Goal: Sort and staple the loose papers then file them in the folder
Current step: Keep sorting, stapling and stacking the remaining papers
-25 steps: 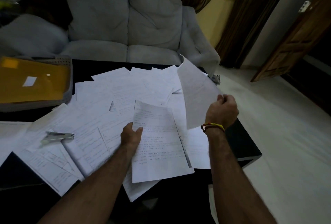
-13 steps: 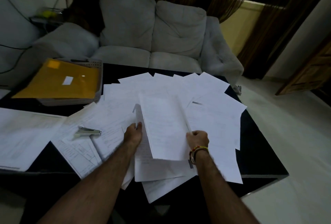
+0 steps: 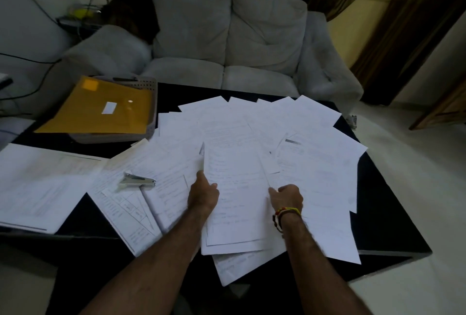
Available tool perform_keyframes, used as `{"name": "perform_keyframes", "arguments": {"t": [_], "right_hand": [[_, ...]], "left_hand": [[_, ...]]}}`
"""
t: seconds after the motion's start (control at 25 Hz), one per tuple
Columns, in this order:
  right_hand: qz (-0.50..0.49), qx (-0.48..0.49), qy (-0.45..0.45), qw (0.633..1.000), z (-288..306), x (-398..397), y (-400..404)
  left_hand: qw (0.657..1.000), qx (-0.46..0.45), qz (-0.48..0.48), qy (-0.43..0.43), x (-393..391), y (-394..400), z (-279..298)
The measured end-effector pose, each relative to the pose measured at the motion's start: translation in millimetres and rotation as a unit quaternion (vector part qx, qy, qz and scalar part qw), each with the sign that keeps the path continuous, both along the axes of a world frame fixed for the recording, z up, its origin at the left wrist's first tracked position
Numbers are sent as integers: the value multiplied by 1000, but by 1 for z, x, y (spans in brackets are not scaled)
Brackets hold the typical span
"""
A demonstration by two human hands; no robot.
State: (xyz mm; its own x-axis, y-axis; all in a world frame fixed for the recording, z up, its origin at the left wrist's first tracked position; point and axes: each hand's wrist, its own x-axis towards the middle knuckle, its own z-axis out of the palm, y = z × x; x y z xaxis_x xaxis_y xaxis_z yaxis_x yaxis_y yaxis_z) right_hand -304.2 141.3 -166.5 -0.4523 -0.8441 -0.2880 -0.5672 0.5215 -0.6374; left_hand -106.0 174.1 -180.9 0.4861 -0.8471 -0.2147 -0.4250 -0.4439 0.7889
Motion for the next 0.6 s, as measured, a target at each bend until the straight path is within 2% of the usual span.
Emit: {"name": "perform_keyframes", "arguments": {"t": [0.12, 0.2, 0.32, 0.44, 0.6], "right_hand": [[-7, -79, 42, 996, 9, 9, -10], [5, -98, 48, 994, 15, 17, -25], [24, -84, 64, 994, 17, 29, -55], [35, -44, 98, 994, 13, 38, -80], [32, 11, 179, 983, 6, 47, -99]], "left_hand": [[999, -23, -4, 35, 9, 0, -1], [998, -41, -27, 36, 20, 3, -1], [995, -68, -64, -16, 30, 9, -5], [990, -101, -43, -87, 26, 16, -16], [990, -83, -31, -108, 24, 13, -22]]}}
